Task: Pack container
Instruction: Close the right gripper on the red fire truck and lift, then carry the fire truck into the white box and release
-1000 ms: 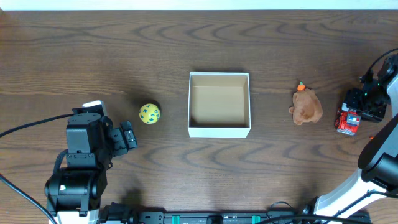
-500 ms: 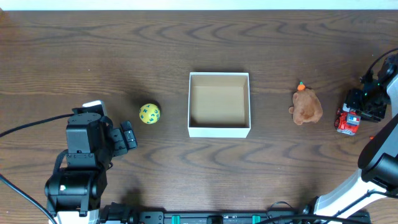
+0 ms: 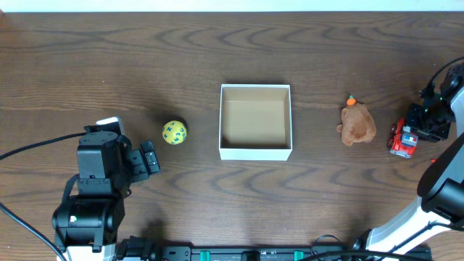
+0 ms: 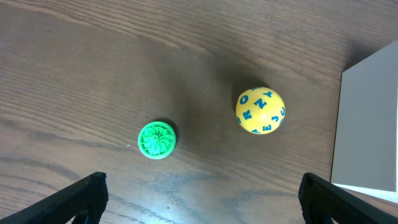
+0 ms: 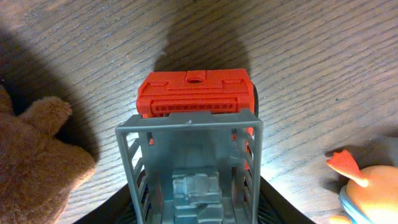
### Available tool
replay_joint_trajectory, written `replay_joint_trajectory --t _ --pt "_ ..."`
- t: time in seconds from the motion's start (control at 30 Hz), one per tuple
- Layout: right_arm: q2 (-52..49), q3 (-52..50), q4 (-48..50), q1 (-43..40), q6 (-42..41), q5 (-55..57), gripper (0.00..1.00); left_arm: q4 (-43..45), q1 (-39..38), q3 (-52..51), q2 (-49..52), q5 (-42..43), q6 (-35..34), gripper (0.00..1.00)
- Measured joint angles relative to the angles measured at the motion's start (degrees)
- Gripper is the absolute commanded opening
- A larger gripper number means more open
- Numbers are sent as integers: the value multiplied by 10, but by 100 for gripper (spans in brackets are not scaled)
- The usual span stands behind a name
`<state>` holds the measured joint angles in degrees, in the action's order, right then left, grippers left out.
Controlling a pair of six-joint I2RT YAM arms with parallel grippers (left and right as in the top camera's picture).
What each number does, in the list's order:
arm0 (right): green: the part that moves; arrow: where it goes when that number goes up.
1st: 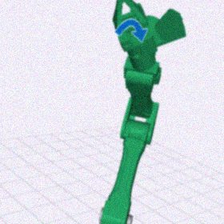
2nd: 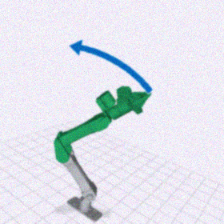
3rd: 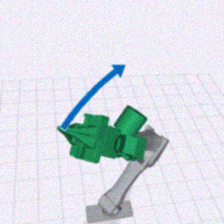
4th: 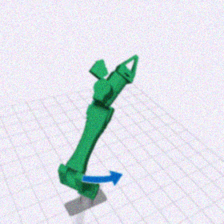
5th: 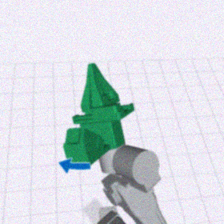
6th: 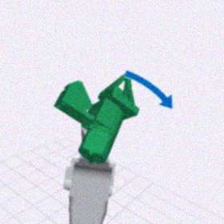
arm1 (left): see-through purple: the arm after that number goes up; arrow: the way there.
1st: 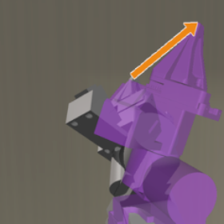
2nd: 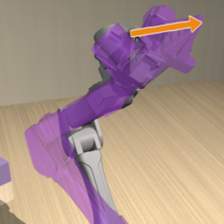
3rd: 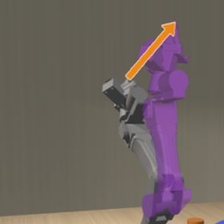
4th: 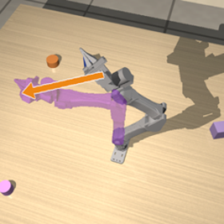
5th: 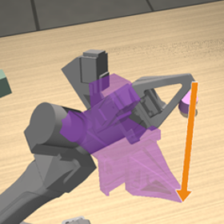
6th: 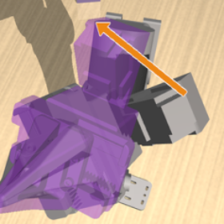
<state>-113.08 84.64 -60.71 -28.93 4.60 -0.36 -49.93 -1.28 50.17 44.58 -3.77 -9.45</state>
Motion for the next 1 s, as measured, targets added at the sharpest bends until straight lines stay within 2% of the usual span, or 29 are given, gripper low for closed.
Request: replay_joint_trajectory --t 0.23,0.67,0.83,1.0 --pt "1 0 -1 0 -9 0 26 0 0 0 0 0 0 98" --pt "36 0 -1 18 -40 -1 27 0 0 0 0 0 0 98" --pt "139 2 -2 92 -42 -1 26 0 0 0 0 0 0 98" --pt "268 16 19 221 -64 -1 26 0 0 0 0 0 0 98"
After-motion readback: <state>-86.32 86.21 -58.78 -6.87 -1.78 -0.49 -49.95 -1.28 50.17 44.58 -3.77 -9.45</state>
